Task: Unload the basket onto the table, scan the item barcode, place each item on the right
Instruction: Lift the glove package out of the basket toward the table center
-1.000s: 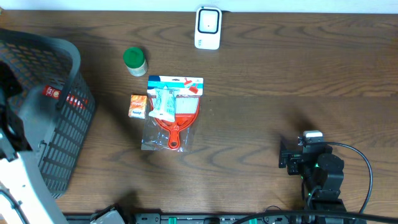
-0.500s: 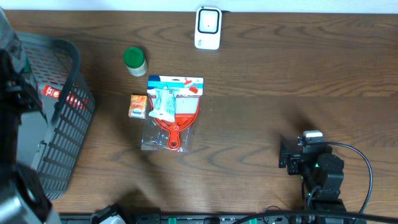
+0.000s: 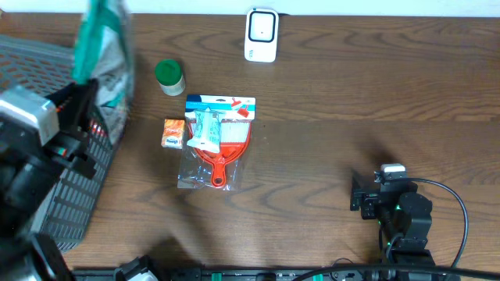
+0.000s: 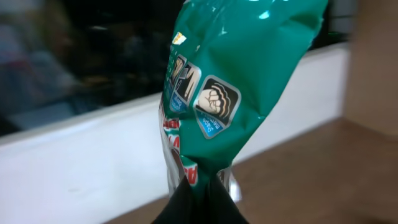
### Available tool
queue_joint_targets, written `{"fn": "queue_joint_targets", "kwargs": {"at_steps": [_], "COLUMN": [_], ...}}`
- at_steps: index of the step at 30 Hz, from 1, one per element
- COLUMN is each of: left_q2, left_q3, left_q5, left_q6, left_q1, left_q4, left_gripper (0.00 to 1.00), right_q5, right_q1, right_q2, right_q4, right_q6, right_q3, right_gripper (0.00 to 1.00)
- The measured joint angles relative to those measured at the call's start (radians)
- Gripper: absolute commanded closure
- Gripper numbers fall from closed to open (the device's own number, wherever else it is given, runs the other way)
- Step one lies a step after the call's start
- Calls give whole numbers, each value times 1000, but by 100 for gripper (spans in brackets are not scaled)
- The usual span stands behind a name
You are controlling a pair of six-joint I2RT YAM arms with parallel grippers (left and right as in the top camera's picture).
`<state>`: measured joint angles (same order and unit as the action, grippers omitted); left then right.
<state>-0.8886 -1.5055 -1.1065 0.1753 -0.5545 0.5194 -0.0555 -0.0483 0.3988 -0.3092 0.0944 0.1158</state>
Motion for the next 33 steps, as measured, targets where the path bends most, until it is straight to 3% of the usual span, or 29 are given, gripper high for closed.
{"fn": "queue_joint_targets", "kwargs": {"at_steps": [12,21,25,33], "left_q2": [-367,-590,-623,-628], "left_q3": [158,186,186,186], "left_q5": [-336,-382,-275,369], "left_q6": [0,9,14,16], "left_q1": [11,203,313,535], "left_q4": [23,26,57,256], "left_gripper": [92,93,93,92], "right_q5": [0,0,0,0], "right_q1": [0,0,0,0], "right_q2": [0,0,0,0], "right_q4": [3,0,0,0], "right_q6": [0,0,0,0], "right_q3": [0,0,0,0], "right_gripper": [1,1,1,1]}}
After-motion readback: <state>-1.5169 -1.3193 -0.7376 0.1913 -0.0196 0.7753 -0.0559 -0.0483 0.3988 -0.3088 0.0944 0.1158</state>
